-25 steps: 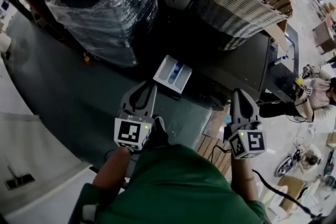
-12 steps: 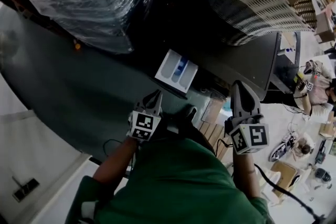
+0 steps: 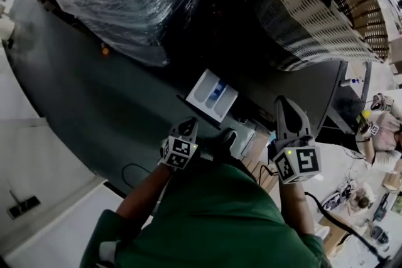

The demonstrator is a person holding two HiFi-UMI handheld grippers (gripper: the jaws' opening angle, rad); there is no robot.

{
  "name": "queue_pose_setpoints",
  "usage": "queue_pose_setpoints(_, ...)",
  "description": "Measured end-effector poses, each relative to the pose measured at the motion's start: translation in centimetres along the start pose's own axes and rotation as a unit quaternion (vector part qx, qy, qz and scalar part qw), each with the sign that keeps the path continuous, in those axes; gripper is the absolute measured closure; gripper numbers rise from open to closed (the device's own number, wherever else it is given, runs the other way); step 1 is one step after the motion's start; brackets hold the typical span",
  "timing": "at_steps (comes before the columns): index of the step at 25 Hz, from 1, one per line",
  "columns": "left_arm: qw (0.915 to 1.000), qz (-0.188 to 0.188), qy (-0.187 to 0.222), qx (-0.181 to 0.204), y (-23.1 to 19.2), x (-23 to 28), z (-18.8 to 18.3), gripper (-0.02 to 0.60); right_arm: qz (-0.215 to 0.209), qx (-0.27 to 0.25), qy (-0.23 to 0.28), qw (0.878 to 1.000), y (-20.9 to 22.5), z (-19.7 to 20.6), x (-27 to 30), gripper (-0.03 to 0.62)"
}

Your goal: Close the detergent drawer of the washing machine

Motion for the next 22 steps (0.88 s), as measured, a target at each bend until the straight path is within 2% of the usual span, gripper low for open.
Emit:
queue_pose_setpoints(12,0.9988,-0.044,0.015,-0.015,0.0,1.4,-1.2,0.556,-0.028,0.006,-0.037,0.999,2.3,1.9,2.8,0.572)
queue_pose_setpoints(22,0.9980,-0.037,0.042,-0.030,-1.2,4.2,-3.7,0.557,-0.032,-0.006,-0.039,0.999,2.7,1.5,3.7,0.572)
Point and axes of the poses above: the fingertips, and each gripper's own axes: x forward along the fingers, y to its right, z out of its underside, the point moved 9 cm from there along -x, backward along the fingers, and after that the axes turned 14 degrees about z, right-handed, at the moved point
